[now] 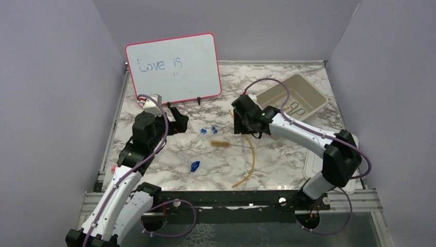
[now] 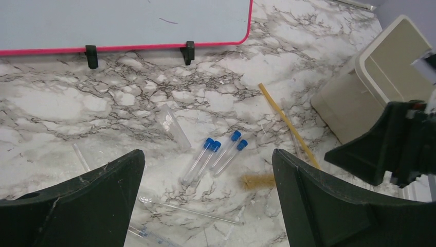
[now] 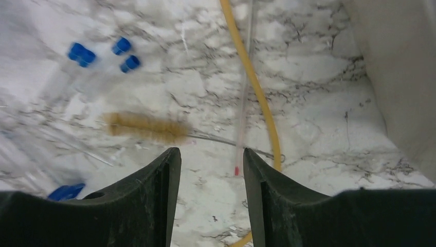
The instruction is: Organize the chemistry lab equipment
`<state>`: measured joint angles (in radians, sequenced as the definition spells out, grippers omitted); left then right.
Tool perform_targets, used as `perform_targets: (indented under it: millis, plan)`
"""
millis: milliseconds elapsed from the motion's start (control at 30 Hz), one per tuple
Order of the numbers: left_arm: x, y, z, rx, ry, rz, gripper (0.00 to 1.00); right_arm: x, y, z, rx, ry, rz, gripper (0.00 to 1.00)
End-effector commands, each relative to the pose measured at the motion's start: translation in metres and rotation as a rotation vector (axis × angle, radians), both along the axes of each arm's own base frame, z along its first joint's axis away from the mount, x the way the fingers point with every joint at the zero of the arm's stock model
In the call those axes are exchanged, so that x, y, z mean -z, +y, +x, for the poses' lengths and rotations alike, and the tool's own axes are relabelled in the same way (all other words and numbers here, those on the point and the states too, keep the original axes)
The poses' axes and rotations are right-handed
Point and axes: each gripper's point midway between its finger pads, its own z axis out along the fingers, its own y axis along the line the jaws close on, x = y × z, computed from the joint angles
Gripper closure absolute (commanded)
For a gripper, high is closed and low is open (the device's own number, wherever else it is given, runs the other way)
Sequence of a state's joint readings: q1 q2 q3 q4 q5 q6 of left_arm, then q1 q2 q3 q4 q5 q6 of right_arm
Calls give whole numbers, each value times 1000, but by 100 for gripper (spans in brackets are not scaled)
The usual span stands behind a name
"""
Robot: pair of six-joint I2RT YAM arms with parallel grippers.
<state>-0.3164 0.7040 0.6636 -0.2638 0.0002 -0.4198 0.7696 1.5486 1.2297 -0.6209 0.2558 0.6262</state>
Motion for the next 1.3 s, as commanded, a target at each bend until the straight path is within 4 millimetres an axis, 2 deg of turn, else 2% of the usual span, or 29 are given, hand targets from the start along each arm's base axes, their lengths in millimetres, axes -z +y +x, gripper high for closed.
perform_targets:
  millis: [0,67,200,533,700,933,1000,1267]
  plan:
    - [-3,-4,-3,23,-10,-22,3,45,-21,-8,87,59,-140,50]
    - [-3,-4,-3,22,-8,-24,3,57,-25,-7,117,72,-168,57]
    - [0,-6,-4,27,0,-23,3,74,-20,-3,112,78,-172,68]
    - [5,-8,-2,33,18,-9,3,106,-19,5,115,80,-220,64]
    - [2,-6,-3,24,6,-5,3,113,-17,7,77,57,-208,69]
    - [1,-5,-3,24,-4,2,3,135,-8,1,26,85,-175,73]
    - [1,0,-2,-2,-9,10,3,139,-5,3,4,86,-177,73]
    - [3,-2,1,8,-7,14,3,149,-1,21,-26,67,-200,74]
